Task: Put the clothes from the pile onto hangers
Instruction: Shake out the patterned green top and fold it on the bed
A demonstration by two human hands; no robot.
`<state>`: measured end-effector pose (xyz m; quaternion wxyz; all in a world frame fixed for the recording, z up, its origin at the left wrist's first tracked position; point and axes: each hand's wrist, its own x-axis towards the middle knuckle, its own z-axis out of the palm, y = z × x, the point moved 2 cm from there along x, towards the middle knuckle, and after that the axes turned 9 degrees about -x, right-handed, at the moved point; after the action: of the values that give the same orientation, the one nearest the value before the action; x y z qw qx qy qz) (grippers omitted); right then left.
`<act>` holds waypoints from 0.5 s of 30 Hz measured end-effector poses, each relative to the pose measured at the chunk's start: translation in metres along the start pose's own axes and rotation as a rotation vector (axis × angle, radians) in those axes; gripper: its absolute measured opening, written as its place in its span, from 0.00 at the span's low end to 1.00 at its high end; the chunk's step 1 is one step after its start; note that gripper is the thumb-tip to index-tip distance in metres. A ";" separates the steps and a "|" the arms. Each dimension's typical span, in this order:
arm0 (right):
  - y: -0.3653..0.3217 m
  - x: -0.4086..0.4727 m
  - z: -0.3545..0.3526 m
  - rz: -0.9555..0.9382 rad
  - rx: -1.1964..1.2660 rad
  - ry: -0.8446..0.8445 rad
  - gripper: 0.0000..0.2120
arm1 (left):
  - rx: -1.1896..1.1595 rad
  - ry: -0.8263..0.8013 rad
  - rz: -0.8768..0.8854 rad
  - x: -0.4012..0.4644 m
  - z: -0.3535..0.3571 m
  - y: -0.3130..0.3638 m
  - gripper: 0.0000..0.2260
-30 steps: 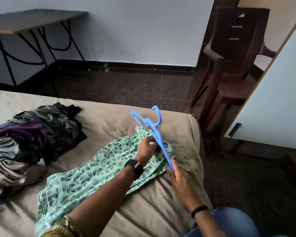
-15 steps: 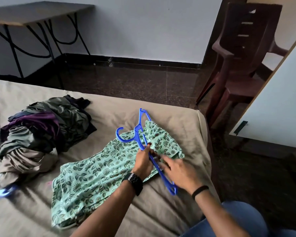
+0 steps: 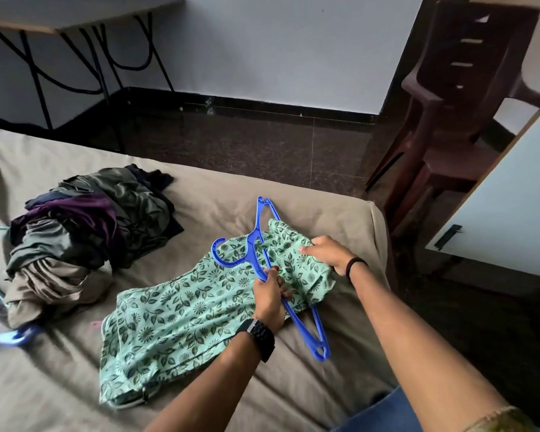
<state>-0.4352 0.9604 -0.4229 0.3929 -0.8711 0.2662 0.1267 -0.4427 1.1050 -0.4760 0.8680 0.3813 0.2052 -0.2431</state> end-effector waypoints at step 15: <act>-0.077 -0.050 -0.038 -0.508 0.142 -0.057 0.24 | 0.014 0.163 0.204 -0.019 -0.071 0.059 0.12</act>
<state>-0.4329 0.9927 -0.3285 0.4795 -0.8763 0.0359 0.0298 -0.4359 1.1989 -0.4768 0.8658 0.4249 0.2337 -0.1233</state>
